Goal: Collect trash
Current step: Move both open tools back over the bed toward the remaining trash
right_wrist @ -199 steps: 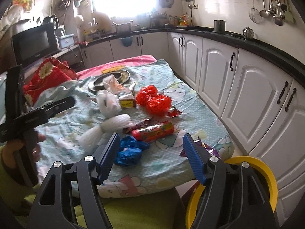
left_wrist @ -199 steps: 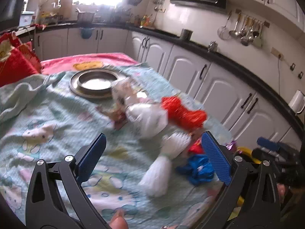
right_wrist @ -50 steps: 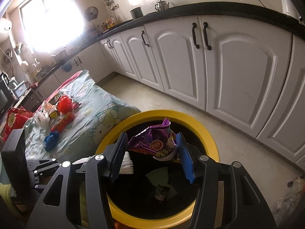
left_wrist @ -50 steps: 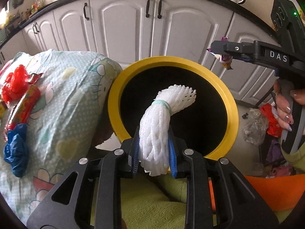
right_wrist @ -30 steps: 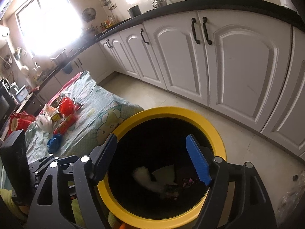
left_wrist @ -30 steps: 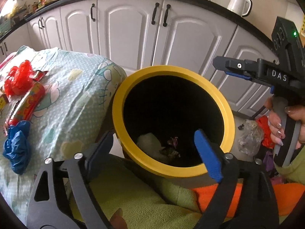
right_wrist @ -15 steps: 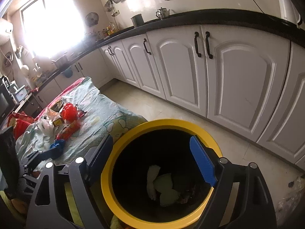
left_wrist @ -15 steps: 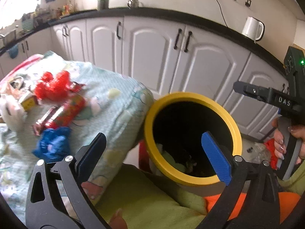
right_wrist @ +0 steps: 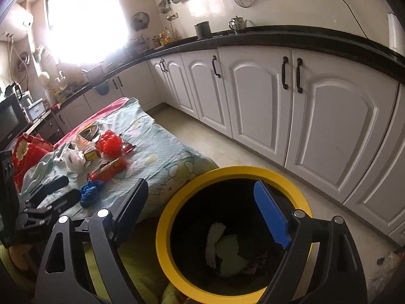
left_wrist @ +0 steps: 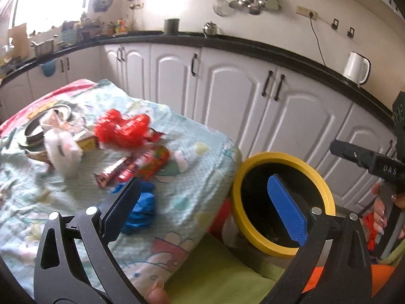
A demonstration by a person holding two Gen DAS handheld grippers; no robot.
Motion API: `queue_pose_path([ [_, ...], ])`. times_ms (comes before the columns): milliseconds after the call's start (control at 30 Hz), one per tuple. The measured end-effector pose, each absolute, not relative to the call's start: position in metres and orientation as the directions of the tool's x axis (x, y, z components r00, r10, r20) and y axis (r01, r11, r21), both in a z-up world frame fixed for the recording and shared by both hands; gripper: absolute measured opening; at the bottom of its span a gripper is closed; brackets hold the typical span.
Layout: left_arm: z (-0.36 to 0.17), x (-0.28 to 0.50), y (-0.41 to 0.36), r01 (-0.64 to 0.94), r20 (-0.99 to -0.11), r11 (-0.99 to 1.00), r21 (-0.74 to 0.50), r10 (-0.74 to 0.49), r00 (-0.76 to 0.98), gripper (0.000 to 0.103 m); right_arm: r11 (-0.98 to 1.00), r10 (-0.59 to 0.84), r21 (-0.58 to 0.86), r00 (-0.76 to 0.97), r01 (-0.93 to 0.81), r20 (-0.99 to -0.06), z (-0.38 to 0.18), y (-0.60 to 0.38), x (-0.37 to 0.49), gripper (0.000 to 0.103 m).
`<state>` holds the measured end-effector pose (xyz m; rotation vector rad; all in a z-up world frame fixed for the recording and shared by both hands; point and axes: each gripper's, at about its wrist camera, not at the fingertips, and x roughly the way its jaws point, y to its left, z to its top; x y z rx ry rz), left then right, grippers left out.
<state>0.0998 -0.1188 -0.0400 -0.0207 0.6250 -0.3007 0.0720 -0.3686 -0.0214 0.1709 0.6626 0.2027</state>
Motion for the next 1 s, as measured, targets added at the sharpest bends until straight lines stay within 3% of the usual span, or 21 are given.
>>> queue_pose_path([
  [367, -0.021, 0.096, -0.083, 0.188, -0.513, 0.975, -0.117, -0.222, 0.83, 0.092, 0.967, 0.248, 0.188, 0.785, -0.169, -0.567, -0.007, -0.344, 0.067, 0.083],
  [1000, -0.008, 0.093, -0.018, 0.043, -0.451, 0.983, -0.179, -0.12, 0.884, 0.092, 0.921, 0.381, 0.141, 0.757, -0.364, -0.531, 0.014, -0.248, 0.079, 0.087],
])
